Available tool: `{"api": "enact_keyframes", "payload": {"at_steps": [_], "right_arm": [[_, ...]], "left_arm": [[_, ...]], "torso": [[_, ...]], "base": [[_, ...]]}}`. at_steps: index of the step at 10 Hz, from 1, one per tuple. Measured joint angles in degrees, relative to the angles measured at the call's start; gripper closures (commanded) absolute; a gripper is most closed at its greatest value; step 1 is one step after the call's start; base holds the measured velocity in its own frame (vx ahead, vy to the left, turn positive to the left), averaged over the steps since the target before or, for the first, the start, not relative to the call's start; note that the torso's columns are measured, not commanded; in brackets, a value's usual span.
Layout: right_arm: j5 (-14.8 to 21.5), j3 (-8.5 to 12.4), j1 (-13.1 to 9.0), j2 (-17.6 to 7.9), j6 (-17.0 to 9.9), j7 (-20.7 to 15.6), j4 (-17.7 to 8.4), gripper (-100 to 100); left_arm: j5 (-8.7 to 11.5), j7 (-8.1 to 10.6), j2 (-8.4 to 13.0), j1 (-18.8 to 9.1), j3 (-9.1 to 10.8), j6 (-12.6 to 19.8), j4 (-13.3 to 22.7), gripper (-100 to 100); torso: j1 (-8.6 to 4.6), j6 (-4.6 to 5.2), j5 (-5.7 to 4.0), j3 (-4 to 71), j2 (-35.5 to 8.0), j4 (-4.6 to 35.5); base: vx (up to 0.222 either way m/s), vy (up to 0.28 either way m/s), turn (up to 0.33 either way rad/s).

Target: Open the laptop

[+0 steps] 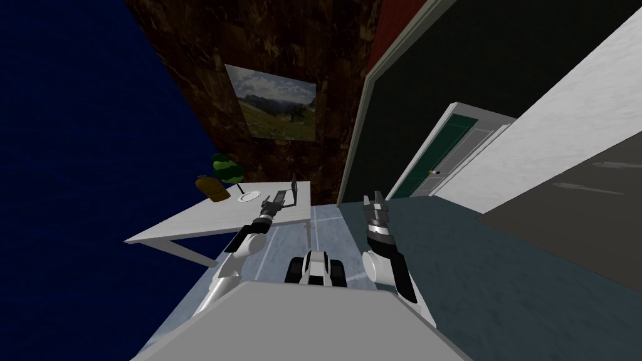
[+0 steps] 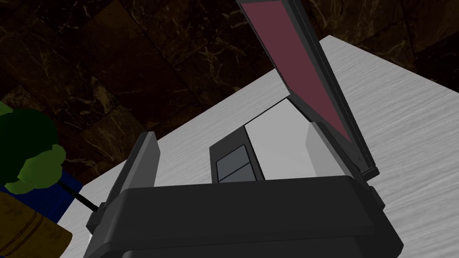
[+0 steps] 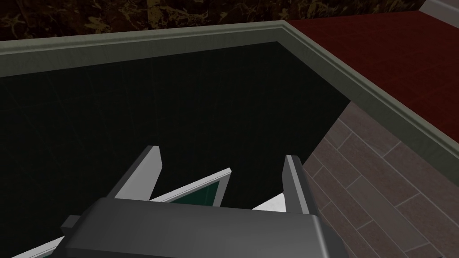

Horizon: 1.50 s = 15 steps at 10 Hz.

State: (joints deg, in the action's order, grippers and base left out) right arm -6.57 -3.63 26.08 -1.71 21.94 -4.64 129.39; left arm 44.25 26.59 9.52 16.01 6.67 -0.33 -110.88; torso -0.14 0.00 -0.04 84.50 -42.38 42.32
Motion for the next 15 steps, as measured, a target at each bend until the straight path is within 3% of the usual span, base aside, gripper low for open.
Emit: {"api": "enact_keyframes", "payload": {"at_steps": [2, 5, 7, 10, 14, 15], "right_arm": [[0.0, -0.01, 0.01, 0.01, 0.0, 0.0, 0.0, 0], [0.0, 0.0, 0.05, -0.01, 0.01, 0.0, 0.01, 0], [0.0, 0.01, 0.05, -0.01, 0.01, 0.0, 0.01, 0], [0.0, 0.01, 0.03, -0.01, 0.01, 0.0, 0.01, 0], [0.0, 0.01, 0.02, -0.01, 0.01, 0.0, 0.01, 0], [0.0, 0.01, 0.02, -0.01, 0.01, 0.0, 0.01, 0]], "left_arm": [[0.79, 0.26, -2.08, -0.98, 1.59, 0.55, -1.05, -100], [0.88, 0.13, -0.09, -2.28, 4.27, 2.01, 1.28, -100], [-0.04, -0.35, -0.41, -3.28, 6.0, 4.45, 2.28, -100], [-1.35, -0.92, -4.25, -4.78, 7.82, 7.51, 3.51, -100], [-2.02, -1.25, -11.18, -5.16, 8.54, 9.11, 3.77, -100], [-2.02, -1.24, -11.32, -5.16, 8.55, 9.16, 3.77, -100]], "torso": [[-0.14, -0.01, -0.05, 0.19, 0.31, -0.08], [0.41, 0.0, 0.12, 0.37, 0.58, -0.18], [0.22, -0.01, 0.06, 0.1, 0.16, -0.05], [0.18, 0.0, 0.04, -0.12, -0.2, 0.05], [0.16, 0.0, 0.04, 0.04, 0.05, -0.02], [0.17, -0.01, 0.04, 0.03, 0.03, -0.02]], "base": [[-0.032, -0.193, 0.137], [0.165, -0.105, 0.046], [0.212, -0.082, 0.043], [0.122, -0.059, 0.015], [0.041, -0.015, 0.005], [0.097, -0.002, 0.022]]}}
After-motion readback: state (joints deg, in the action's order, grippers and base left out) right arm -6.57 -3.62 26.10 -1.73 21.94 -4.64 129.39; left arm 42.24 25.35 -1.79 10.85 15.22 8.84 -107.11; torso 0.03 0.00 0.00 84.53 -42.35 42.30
